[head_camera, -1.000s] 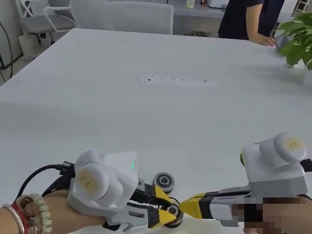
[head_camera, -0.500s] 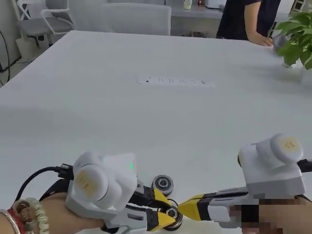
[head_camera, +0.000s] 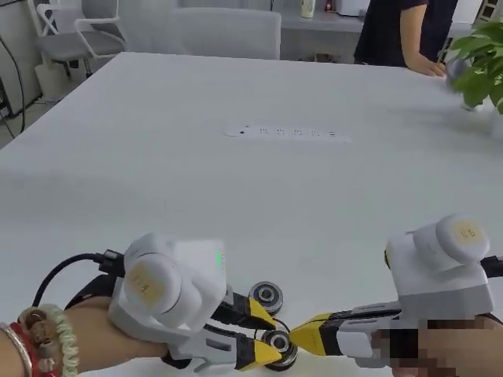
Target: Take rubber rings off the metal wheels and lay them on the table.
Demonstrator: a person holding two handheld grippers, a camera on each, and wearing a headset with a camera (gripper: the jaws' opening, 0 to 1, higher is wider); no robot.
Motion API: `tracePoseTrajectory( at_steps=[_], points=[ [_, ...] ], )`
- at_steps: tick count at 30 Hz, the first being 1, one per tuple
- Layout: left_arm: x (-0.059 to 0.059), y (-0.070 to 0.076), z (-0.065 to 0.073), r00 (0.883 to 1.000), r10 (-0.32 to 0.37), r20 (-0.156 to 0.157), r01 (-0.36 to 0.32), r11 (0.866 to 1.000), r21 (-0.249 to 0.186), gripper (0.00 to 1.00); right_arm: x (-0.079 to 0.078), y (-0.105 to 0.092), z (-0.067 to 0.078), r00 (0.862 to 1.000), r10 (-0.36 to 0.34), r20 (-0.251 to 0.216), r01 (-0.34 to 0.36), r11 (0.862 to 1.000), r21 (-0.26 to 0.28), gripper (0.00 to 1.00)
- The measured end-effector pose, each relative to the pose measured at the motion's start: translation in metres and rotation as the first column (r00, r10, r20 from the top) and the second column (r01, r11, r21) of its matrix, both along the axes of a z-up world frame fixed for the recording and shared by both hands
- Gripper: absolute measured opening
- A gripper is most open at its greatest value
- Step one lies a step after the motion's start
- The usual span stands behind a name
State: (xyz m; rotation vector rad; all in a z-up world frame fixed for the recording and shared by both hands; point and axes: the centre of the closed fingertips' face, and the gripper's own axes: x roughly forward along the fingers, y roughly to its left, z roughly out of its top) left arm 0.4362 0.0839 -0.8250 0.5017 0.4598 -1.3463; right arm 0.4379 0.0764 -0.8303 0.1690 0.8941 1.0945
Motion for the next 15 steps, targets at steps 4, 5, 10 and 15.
tracePoseTrajectory(
  at_steps=[4,5,10,15],
  points=[
    [0.002,0.003,0.011,1.0,0.005,-0.012,-0.005,1.0,-0.022,0.21,0.003,-0.002,0.003,1.0,-0.022,-0.012,0.023,0.999,0.023,0.0],
    [0.0,0.004,0.012,1.0,0.001,-0.029,-0.002,1.0,-0.019,0.24,0.005,-0.002,0.005,0.999,-0.032,-0.018,0.032,0.999,0.035,0.0],
    [0.0,0.009,0.023,1.0,-0.003,-0.026,0.002,1.0,-0.022,0.42,0.006,-0.003,0.006,1.0,-0.027,0.002,0.027,0.999,0.021,0.0],
    [-0.003,0.017,0.038,1.0,0.0,-0.032,-0.001,1.0,-0.031,0.52,0.002,0.001,0.006,1.0,0.007,0.024,-0.007,1.0,-0.004,0.0]
  ],
)
